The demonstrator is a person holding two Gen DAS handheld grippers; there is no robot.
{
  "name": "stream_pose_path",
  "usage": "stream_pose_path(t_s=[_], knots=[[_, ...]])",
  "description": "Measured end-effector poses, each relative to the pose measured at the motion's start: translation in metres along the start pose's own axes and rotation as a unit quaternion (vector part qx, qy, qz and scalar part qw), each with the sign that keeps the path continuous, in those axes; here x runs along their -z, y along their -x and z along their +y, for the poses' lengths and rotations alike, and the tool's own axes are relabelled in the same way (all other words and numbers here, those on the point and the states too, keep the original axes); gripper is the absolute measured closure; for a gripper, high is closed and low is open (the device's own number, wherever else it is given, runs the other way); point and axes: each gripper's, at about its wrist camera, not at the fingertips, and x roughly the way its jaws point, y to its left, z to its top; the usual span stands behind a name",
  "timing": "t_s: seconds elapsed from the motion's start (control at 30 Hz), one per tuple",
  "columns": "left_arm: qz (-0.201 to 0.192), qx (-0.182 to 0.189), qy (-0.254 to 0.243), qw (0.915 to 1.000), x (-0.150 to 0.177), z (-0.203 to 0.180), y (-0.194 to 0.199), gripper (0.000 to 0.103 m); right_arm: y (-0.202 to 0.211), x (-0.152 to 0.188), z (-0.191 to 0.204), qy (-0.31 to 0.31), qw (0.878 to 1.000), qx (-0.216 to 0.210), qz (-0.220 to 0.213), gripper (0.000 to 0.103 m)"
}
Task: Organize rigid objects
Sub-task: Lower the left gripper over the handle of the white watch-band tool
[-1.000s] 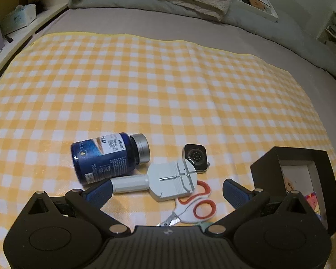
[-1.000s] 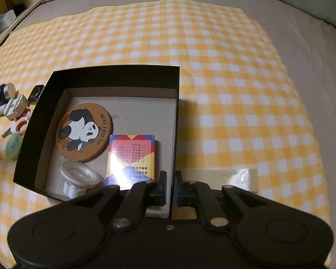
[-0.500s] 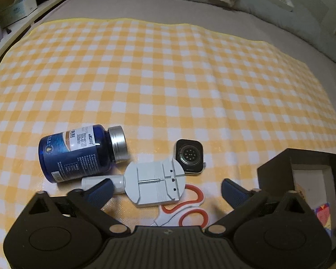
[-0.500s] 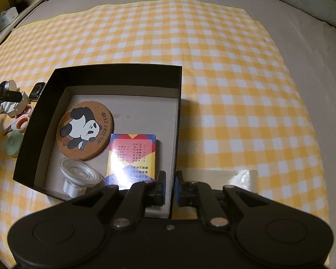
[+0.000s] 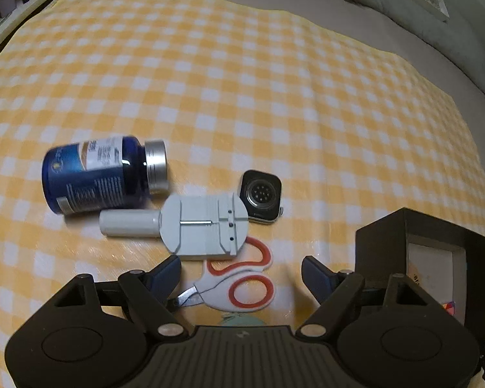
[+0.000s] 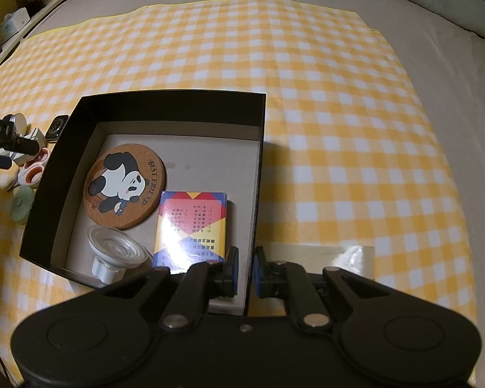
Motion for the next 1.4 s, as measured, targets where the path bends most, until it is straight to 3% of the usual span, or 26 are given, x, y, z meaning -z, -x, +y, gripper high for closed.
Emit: stream_pose_path(t_s=[0.13, 0.27, 0.37, 0.5, 0.6, 0.73, 0.77, 0.87, 1.2, 1.4], knots=[[-0.002, -0.001, 0.039, 0.9992, -0.002, 0.006, -0.010, 0.022, -0.001, 0.000, 0.002, 0.001, 1.000, 0.002, 0.001, 0.092], [-0.010, -0.015, 0.024, 0.9995, -0.007, 0.005, -0.018, 0.035, -0.001, 0.000, 0.002, 0.001, 1.000, 0.001, 0.002, 0.092], [-0.022, -0.016, 0.020, 0.9994, -0.011, 0.010, -0.022, 0.036, -0.003, -0.001, 0.002, 0.001, 1.000, 0.000, 0.003, 0.092], [-0.024, 0.003, 0.073, 0.9971, -0.016, 0.027, -0.018, 0.038, -0.003, -0.001, 0.001, 0.001, 1.000, 0.000, 0.003, 0.091], [-0.024, 0.005, 0.087, 0.9959, -0.019, 0.034, -0.017, 0.052, -0.007, -0.003, 0.002, 0.003, 1.000, 0.000, 0.005, 0.091], [-0.020, 0.004, 0.093, 0.9954, -0.021, 0.047, -0.016, 0.086, -0.011, -0.004, 0.004, 0.007, 1.000, 0.002, 0.008, 0.090], [-0.018, 0.003, 0.094, 0.9954, -0.020, 0.051, -0.016, 0.090, -0.012, -0.004, 0.005, 0.008, 1.000, 0.002, 0.009, 0.090], [-0.011, 0.014, 0.102, 0.9946, -0.019, 0.066, -0.012, 0.092, -0.014, -0.006, 0.003, 0.010, 1.000, 0.001, 0.010, 0.090], [-0.037, -0.011, 0.131, 0.9906, -0.013, 0.116, 0.010, 0.093, -0.017, -0.006, 0.005, 0.016, 1.000, 0.003, 0.011, 0.089], [-0.044, -0.009, 0.127, 0.9909, -0.018, 0.115, 0.013, 0.093, -0.020, -0.006, 0.010, 0.023, 1.000, 0.009, 0.013, 0.087]])
